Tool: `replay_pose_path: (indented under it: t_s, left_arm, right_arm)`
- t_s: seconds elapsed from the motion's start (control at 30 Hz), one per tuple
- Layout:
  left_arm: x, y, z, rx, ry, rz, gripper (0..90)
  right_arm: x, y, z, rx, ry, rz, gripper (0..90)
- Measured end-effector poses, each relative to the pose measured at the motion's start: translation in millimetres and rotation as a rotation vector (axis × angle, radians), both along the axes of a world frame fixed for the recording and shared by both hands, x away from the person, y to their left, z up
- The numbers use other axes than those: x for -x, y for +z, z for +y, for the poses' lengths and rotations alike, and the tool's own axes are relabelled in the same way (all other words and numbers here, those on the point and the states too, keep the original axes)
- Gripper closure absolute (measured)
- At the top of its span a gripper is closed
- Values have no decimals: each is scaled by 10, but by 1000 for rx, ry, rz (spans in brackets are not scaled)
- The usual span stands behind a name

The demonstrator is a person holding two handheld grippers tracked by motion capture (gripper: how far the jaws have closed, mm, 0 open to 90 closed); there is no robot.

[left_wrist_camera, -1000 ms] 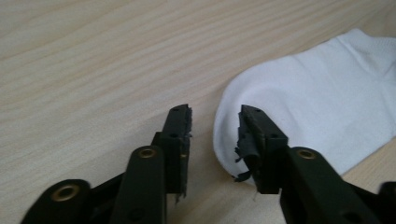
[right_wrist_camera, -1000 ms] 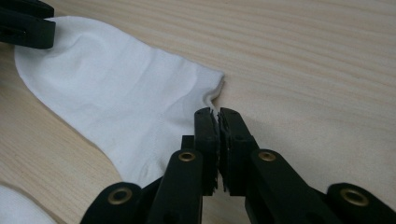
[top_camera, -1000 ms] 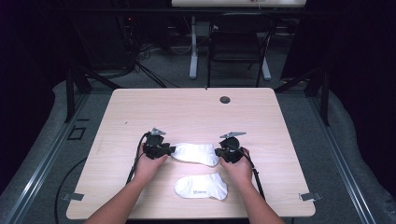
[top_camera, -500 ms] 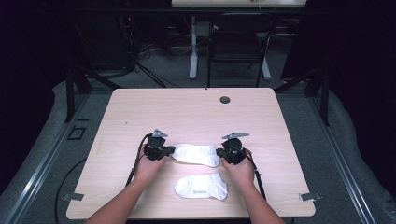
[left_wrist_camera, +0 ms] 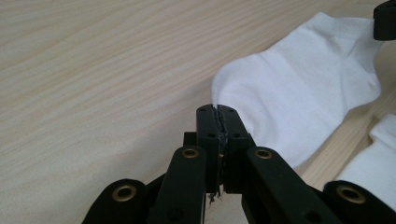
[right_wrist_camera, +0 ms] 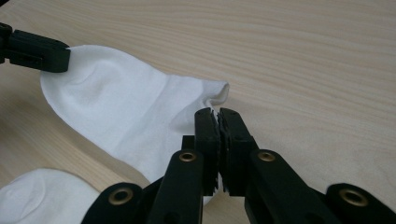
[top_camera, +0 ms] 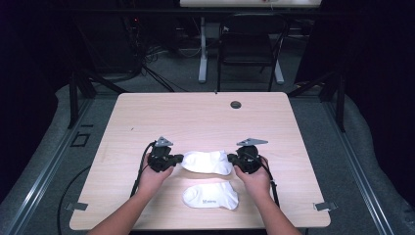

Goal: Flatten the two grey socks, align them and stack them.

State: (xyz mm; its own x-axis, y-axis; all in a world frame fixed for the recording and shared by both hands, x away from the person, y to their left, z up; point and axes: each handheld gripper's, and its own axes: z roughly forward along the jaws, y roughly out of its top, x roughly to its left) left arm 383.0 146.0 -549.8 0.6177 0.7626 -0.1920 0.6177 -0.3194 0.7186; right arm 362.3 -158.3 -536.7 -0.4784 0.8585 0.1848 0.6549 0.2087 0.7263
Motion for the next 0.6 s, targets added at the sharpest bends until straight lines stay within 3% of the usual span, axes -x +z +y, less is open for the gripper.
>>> replay_pose_path:
  t_s: [0.33, 0.6]
  left_arm:
    - [219, 113, 3, 19, -39, -24, 890]
    - [411, 143, 17, 34, -76, -19, 891]
  right_arm:
    - [165, 159, -48, -14, 34, -12, 870]
    - [303, 251, -75, -17, 48, -22, 869]
